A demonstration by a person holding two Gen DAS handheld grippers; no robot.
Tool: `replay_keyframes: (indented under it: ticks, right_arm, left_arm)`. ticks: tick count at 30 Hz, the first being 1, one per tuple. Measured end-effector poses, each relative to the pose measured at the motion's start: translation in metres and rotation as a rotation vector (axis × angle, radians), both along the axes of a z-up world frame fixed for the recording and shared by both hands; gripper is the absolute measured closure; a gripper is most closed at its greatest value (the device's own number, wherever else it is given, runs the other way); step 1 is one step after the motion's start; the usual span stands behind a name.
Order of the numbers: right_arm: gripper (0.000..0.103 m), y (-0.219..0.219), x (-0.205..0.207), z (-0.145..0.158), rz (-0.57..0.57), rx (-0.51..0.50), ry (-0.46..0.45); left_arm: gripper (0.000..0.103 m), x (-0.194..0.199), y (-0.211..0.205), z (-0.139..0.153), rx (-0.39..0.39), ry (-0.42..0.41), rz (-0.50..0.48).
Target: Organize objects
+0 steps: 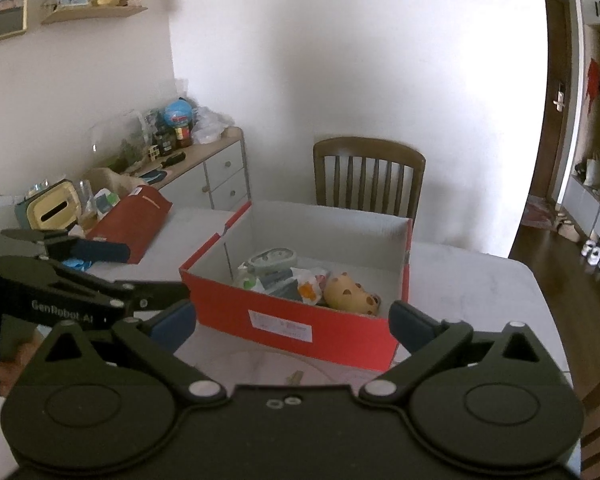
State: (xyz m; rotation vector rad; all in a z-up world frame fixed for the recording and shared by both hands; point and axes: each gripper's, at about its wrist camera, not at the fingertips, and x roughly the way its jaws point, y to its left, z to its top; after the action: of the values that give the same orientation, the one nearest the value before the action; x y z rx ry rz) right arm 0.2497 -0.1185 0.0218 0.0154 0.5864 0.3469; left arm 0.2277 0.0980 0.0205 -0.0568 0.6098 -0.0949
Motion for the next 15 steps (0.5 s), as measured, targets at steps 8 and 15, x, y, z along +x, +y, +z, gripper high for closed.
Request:
replay_keyframes:
  ticks: [8, 15]
  right_arm:
    - [0.000, -0.007, -0.013, -0.007, -0.006, 0.017, 0.027]
    - [0.000, -0.014, -0.022, -0.007, -0.020, 0.023, 0.035]
  left_arm:
    - [0.000, -0.012, -0.011, 0.003, 0.017, 0.005, -0.028]
    - [0.000, -0.018, -0.015, 0.001, 0.018, 0.004, -0.029]
